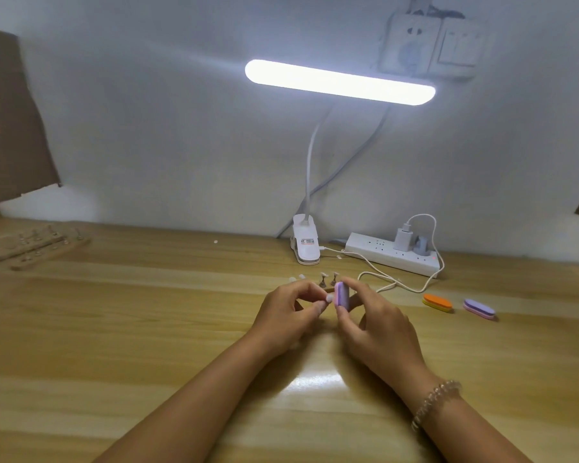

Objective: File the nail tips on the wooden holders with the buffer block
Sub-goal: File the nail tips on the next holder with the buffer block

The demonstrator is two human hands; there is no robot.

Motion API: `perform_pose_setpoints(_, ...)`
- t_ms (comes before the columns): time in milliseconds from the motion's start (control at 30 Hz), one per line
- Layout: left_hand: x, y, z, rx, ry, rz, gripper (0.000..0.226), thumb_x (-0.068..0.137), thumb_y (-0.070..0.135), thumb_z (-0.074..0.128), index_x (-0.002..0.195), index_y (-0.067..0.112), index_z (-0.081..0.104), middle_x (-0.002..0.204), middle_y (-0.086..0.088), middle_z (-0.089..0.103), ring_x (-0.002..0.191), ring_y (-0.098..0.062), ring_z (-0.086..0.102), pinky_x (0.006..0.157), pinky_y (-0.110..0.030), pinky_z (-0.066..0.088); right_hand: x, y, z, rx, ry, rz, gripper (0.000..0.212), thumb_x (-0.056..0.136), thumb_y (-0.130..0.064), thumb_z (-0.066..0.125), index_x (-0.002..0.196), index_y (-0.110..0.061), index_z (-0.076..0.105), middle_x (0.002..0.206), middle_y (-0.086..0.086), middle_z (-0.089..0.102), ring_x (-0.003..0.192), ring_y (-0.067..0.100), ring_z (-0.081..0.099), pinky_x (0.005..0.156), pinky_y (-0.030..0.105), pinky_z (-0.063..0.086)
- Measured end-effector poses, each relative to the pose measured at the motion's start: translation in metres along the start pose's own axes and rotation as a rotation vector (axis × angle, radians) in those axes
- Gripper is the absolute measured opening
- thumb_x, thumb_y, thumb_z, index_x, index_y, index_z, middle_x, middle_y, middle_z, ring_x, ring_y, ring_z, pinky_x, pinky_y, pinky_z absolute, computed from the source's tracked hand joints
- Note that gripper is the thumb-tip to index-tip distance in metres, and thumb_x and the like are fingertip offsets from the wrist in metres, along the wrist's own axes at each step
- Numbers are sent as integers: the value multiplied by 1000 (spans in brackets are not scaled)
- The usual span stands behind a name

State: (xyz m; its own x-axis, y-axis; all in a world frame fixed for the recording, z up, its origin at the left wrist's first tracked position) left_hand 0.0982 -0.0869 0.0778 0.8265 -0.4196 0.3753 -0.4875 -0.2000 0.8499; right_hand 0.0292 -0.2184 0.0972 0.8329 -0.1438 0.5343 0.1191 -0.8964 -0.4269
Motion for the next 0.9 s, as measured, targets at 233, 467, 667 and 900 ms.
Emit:
perform_pose_setpoints(233, 1, -1, -3, 38, 43, 9, 8, 91, 13, 69, 91, 20, 74, 92, 8, 74, 59, 9, 54, 62, -16, 41, 1, 1, 6, 18, -51, 26, 38, 90, -36, 61, 126, -39, 52, 99, -17, 67, 77, 17, 64, 67, 33, 50)
perform_pose_setpoints(467, 22, 16, -30, 42, 255, 22, 2, 90, 25, 72, 88, 24, 73, 80, 14, 72, 70, -4, 64, 67, -29, 53, 2, 20, -5, 208, 58, 128, 31, 88, -34, 63, 116, -34, 51, 83, -18, 63, 66, 16, 62, 64, 38, 53)
perform_pose_setpoints(667, 55, 11, -41, 179, 259, -88, 10, 84, 31, 76, 77, 29, 69, 81, 12, 74, 80, -9, 70, 78, -38, 58, 5, 23, -3, 235, 53, 117, 29, 86, -36, 63, 113, -38, 51, 81, -17, 63, 61, 14, 61, 64, 37, 52)
perform_pose_setpoints(900, 62, -13, -18, 486, 77, -189, 10, 78, 42, 76, 70, 39, 69, 88, 15, 73, 87, -10, 61, 81, -30, 47, 9, 33, 2, 247, 43, 152, 27, 86, -37, 65, 108, -41, 51, 77, -18, 63, 57, 7, 58, 62, 34, 49)
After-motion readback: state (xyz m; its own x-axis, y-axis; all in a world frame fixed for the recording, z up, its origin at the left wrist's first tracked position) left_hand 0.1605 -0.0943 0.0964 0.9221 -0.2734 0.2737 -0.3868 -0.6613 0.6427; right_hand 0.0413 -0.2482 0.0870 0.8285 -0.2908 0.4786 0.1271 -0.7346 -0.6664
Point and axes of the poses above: each hand's wrist, its own x-axis towards the middle knuckle, its own z-axis out of the palm, y = z × x, the point moved 9 cm from there along x, towards the middle knuckle
